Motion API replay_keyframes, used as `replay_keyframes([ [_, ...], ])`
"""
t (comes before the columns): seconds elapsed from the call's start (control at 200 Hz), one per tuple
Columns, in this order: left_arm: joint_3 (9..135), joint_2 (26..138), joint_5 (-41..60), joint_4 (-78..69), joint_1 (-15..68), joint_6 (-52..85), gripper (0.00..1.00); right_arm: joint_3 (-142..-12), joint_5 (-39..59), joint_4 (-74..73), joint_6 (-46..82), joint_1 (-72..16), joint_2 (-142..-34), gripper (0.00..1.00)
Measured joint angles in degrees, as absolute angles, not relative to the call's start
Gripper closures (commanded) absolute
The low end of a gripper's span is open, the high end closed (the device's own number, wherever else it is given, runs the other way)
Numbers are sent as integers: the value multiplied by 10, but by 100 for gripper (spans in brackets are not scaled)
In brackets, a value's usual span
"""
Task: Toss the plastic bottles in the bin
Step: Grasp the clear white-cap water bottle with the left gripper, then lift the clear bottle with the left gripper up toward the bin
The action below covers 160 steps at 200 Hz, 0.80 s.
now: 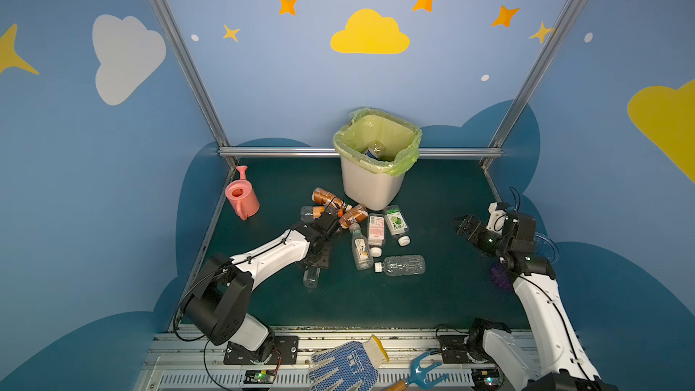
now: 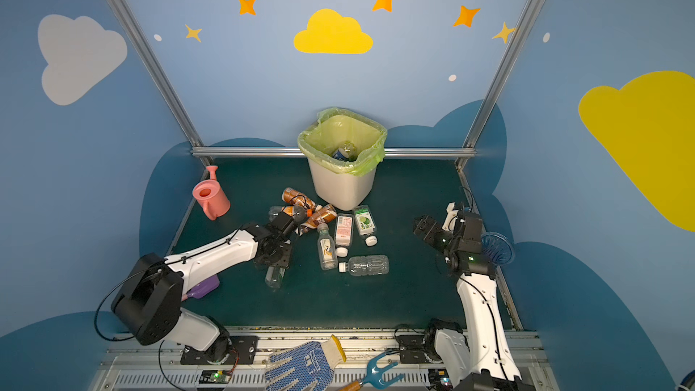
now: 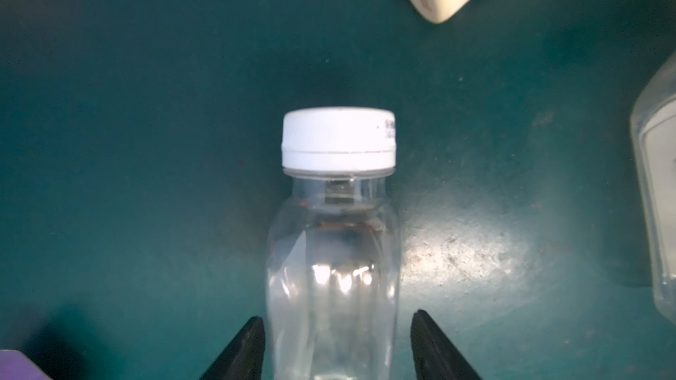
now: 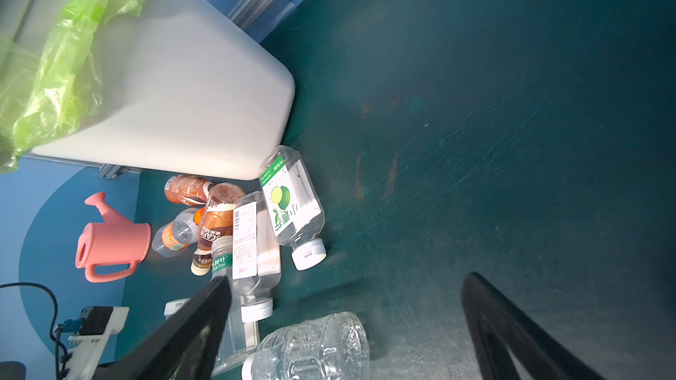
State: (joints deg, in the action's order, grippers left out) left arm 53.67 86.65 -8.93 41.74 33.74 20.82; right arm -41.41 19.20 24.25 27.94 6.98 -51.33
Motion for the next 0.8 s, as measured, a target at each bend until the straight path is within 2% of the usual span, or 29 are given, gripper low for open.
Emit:
replay_keyframes([
  [0.13,540,868,-82,423,337,208,29,-414,192,244,276,71,-517,2],
  [0.365,563,904,-64,433,327,199,32,-414,192,248,271,73,-517,2],
  [0.586,564,924,-30,436,316,188,50,-413,193,254,268,78,-515,2],
  [0.716,564,932,-18,439,314,183,69,-411,198,260,268,78,-515,2],
  [0.801,564,926,-11,437,311,182,70,-408,199,263,268,79,-515,2],
])
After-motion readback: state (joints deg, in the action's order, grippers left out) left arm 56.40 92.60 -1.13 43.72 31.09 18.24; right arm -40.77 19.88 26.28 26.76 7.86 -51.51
